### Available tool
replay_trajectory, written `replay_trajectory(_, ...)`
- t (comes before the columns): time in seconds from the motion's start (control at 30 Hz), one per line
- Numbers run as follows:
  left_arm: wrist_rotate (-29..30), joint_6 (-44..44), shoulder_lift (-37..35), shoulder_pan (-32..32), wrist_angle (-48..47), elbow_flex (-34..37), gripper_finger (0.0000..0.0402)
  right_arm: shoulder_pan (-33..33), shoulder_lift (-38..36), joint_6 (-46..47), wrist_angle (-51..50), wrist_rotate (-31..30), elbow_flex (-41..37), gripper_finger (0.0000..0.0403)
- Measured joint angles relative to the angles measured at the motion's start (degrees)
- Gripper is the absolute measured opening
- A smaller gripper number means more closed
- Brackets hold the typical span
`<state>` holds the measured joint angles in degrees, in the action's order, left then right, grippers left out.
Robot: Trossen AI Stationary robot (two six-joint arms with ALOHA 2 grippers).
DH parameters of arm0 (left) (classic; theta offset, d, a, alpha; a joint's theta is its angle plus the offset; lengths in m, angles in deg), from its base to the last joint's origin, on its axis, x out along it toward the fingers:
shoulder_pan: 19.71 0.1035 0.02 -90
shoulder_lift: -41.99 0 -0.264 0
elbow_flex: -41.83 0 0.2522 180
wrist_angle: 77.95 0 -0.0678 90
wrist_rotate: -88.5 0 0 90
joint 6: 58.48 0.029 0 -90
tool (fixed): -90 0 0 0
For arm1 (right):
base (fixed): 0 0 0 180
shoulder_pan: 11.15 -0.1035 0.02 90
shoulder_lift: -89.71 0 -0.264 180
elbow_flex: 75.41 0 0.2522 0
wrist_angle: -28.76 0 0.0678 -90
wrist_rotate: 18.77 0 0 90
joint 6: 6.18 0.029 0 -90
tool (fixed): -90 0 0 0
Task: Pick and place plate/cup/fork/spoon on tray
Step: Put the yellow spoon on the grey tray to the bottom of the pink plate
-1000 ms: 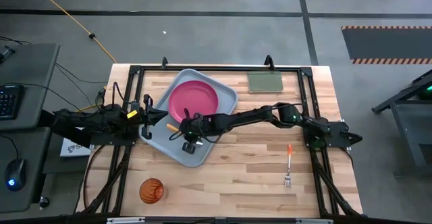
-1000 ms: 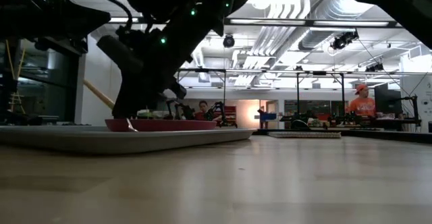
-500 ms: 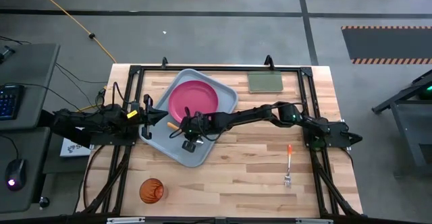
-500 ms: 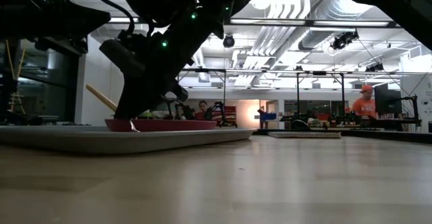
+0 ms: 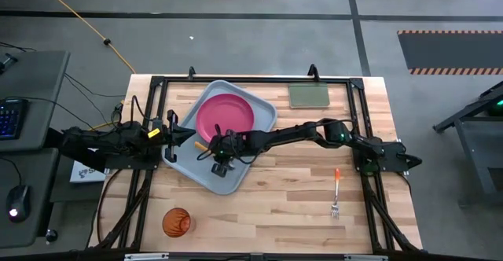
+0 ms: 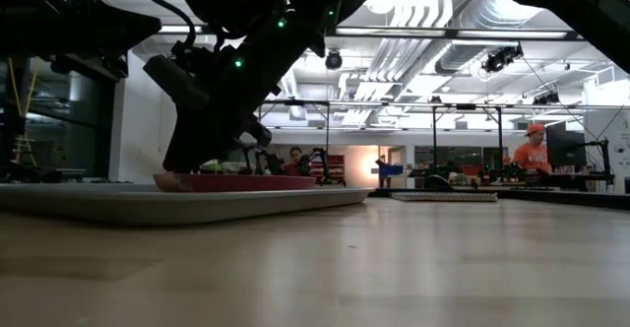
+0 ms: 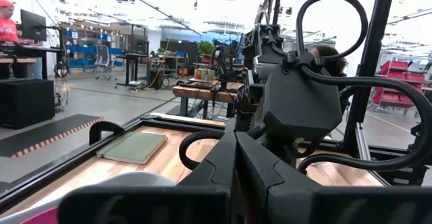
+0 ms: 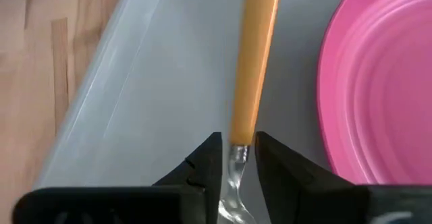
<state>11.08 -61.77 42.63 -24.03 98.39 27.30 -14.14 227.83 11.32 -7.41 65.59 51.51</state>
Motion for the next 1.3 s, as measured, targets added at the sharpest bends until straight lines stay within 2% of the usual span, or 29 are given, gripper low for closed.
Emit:
replay_trajectory(0.2, 0.00, 0.03, -0.02, 0.00, -0.01, -0.01, 0.0003, 0.01, -0.02, -1.70, 0.42, -0.36, -0.02, 0.0115)
replay_trajectory(0.37, 0.00, -0.01, -0.01, 0.01, 0.00, 0.01, 0.0003, 0.07, -0.06, -6.42, -0.11, -0.32, 0.12, 0.0119)
replay_trajectory(0.47, 0.00, 0.03, -0.01, 0.01, 0.01, 0.01, 0.0003, 0.07, -0.86, -10.26, -3.62, -0.07, 0.42, 0.0118)
replay_trajectory(0.6, 0.00, 0.05, 0.00, 0.02, -0.03, -0.01, 0.0003, -0.40, -2.37, -13.05, -13.53, -1.09, 0.36, 0.0117)
replay_trajectory(0.73, 0.00, 0.03, 0.00, 0.00, -0.08, 0.01, 0.0003, -1.81, -3.32, -14.34, -21.02, -3.86, 0.28, 0.0096)
replay_trajectory(0.9, 0.00, 0.03, -0.02, 0.00, -0.27, 0.01, 0.0003, -3.61, -3.89, -14.68, -26.48, -9.28, 0.28, 0.0037)
replay_trajectory(1.0, 0.00, 0.02, 0.00, 0.00, -0.28, 0.00, 0.0003, -3.93, -3.89, -13.37, -29.88, -10.42, 0.28, 0.0006)
replay_trajectory(1.3, 0.01, 0.04, -0.01, 0.00, -0.27, 0.01, 0.0003, -3.75, -3.89, -13.40, -32.69, -7.72, 0.28, 0.0003)
